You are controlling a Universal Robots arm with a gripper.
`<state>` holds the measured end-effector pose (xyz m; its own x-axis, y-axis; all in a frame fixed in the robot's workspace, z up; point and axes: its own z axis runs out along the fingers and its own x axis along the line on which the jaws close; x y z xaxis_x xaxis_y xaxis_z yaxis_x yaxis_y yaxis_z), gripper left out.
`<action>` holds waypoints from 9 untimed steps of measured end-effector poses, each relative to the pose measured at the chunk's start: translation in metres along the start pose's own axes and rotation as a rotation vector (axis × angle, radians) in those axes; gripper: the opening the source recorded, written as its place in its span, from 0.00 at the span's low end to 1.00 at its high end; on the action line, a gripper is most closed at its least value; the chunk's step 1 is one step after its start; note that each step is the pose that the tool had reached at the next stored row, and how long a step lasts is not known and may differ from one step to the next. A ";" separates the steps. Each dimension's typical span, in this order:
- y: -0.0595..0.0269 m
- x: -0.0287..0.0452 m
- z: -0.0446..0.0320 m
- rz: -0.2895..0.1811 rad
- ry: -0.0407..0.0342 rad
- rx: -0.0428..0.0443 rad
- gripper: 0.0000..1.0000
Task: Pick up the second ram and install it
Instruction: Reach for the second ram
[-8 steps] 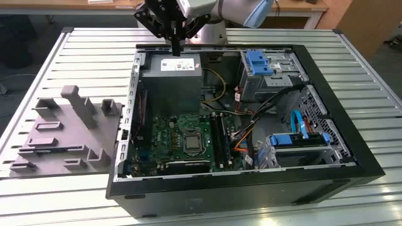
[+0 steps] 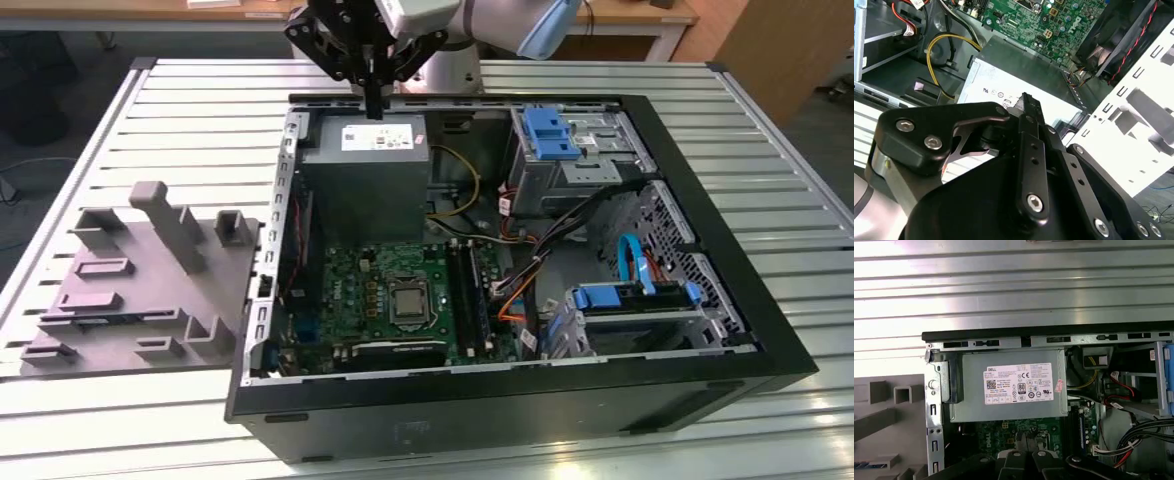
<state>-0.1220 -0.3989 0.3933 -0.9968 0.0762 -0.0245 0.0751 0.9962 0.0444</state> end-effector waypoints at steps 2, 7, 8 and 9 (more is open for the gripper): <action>0.0000 0.0005 0.0000 0.000 0.0000 0.0001 0.11; -0.0004 0.0051 -0.0002 0.000 -0.0013 -0.0001 0.11; -0.0005 0.0064 -0.0002 0.000 -0.0017 -0.0002 0.11; -0.0006 0.0077 -0.0002 0.000 -0.0020 -0.0002 0.11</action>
<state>-0.1297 -0.3990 0.3933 -0.9967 0.0762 -0.0264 0.0749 0.9962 0.0446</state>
